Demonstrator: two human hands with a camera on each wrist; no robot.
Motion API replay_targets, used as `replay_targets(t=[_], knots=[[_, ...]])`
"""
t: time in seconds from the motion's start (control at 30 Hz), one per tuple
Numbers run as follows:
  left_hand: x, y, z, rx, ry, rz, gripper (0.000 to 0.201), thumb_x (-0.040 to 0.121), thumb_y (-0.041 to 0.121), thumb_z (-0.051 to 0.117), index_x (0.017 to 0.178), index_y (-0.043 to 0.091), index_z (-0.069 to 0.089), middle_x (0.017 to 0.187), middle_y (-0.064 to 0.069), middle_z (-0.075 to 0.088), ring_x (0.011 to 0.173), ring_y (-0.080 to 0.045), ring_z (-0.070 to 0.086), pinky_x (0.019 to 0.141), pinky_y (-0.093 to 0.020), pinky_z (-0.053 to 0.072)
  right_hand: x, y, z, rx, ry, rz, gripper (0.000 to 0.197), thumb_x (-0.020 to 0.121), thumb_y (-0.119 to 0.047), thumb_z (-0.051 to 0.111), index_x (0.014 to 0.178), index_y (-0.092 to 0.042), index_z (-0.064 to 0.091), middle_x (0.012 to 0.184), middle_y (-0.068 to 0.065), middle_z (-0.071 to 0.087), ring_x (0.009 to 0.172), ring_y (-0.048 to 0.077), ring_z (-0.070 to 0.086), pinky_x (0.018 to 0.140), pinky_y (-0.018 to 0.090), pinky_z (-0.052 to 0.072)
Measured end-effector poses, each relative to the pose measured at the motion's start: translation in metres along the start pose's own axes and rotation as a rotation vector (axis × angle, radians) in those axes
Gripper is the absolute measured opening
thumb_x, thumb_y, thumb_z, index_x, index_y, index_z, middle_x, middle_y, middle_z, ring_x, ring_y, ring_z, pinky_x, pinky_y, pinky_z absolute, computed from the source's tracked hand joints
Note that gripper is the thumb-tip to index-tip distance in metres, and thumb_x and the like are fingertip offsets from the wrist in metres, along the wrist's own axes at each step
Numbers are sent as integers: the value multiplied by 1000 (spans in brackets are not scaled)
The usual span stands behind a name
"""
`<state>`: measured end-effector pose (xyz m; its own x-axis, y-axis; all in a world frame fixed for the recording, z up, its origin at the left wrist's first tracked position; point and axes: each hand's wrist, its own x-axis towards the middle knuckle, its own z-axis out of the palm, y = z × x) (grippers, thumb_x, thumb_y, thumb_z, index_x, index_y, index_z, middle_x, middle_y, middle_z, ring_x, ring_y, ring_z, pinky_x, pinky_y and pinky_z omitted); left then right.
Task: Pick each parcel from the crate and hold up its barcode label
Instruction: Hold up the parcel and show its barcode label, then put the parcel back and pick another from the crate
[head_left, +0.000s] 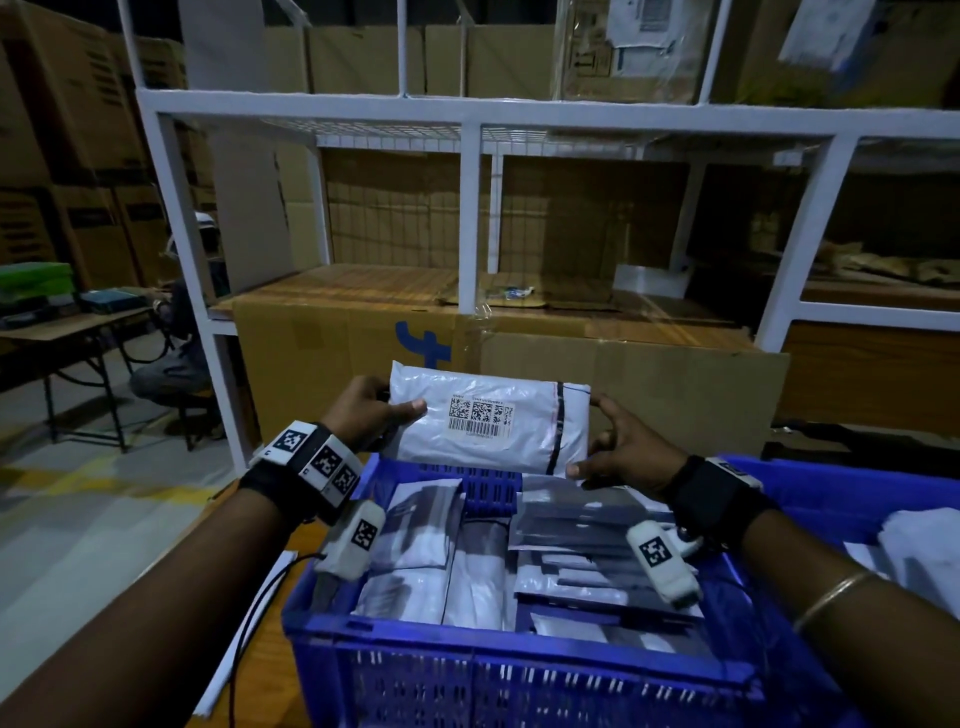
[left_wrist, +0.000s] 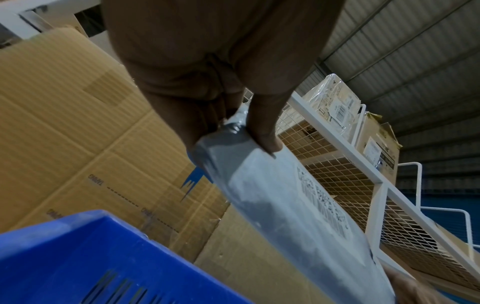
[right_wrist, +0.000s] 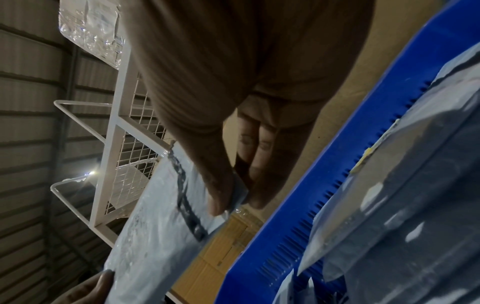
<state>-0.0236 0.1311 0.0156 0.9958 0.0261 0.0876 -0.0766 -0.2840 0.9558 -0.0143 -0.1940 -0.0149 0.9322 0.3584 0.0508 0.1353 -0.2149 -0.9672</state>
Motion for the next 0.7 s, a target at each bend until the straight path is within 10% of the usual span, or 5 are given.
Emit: replay_targets(t=[0.23,0.5,0.7], knots=[[1,-9,-4,16,-21,-13,46,84,20,74,102,-19,56,81,-21,58,75,-30,54,66,-44,42,2,4,-4,19,12,-28,85,72,16,74,138,-26,40,93,47,55,80,40,62,62,41,60],[-4,-7,2,10,-31,-25,37,82,20,76,101,-9,64,87,-27,63,79,-32,57,70,-47,45,7,-5,2,50,224,-158,20,93,-6,62,111,1,60,65,-2,63,58,9,58,58,22,48],[-7,-2,2,-2,-65,-44,50,76,26,80,105,-11,62,103,-39,61,82,-36,62,78,-57,50,9,1,-5,-16,199,-165,87,67,-56,81,111,11,50,81,14,42,77,24,39,66,35,39]])
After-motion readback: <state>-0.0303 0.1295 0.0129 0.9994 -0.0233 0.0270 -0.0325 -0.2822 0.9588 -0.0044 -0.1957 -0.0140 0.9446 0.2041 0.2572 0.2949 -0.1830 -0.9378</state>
